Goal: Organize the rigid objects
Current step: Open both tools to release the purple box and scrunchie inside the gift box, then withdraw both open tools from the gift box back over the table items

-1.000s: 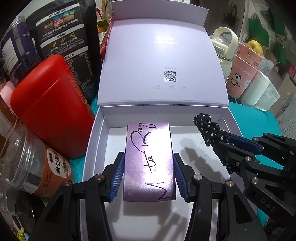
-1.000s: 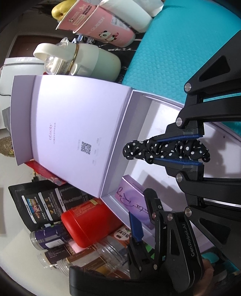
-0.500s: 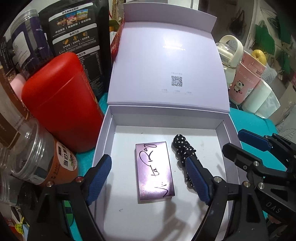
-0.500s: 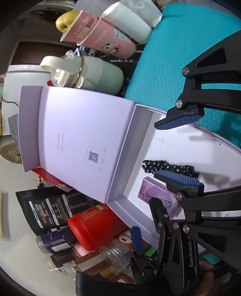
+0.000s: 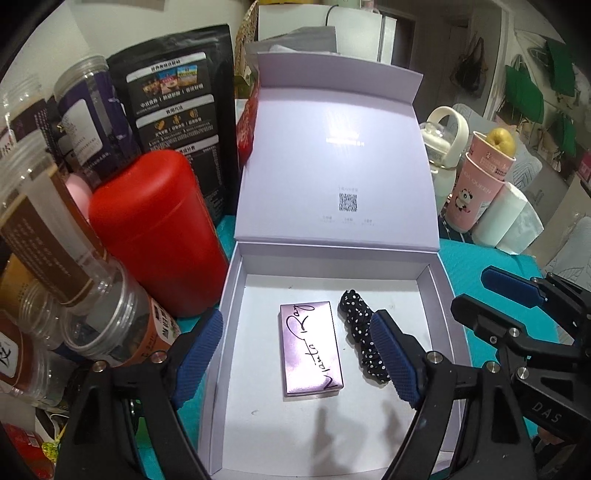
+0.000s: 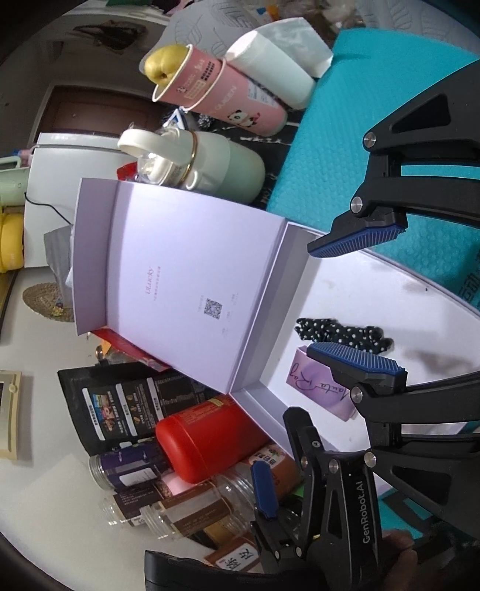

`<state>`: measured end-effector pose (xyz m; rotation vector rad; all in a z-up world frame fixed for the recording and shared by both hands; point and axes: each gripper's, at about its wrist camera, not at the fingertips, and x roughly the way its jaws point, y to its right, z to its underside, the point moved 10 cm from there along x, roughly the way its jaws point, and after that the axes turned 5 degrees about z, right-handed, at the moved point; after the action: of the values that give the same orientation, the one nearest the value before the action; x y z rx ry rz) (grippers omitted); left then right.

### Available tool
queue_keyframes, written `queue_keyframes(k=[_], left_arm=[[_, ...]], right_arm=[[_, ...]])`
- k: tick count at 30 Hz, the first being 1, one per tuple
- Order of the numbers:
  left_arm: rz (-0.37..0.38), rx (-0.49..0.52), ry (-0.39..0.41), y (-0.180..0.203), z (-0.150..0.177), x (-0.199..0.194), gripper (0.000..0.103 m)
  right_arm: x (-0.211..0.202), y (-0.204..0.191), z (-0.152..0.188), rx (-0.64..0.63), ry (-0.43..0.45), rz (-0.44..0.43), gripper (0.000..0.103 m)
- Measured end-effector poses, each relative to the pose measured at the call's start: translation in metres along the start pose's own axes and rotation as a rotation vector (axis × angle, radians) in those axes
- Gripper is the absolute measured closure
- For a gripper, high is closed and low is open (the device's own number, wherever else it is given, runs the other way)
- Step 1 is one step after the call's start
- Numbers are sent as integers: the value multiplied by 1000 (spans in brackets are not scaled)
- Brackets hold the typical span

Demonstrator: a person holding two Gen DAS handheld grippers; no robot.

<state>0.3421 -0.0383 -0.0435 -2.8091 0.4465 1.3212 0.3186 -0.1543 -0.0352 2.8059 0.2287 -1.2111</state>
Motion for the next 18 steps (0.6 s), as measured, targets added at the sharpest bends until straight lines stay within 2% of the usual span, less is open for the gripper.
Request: queue_keyframes(k=[18], left_arm=[[12, 2, 111, 9, -15, -67, 21]], right_arm=[[-65, -10, -17, -22, 97, 8, 55]])
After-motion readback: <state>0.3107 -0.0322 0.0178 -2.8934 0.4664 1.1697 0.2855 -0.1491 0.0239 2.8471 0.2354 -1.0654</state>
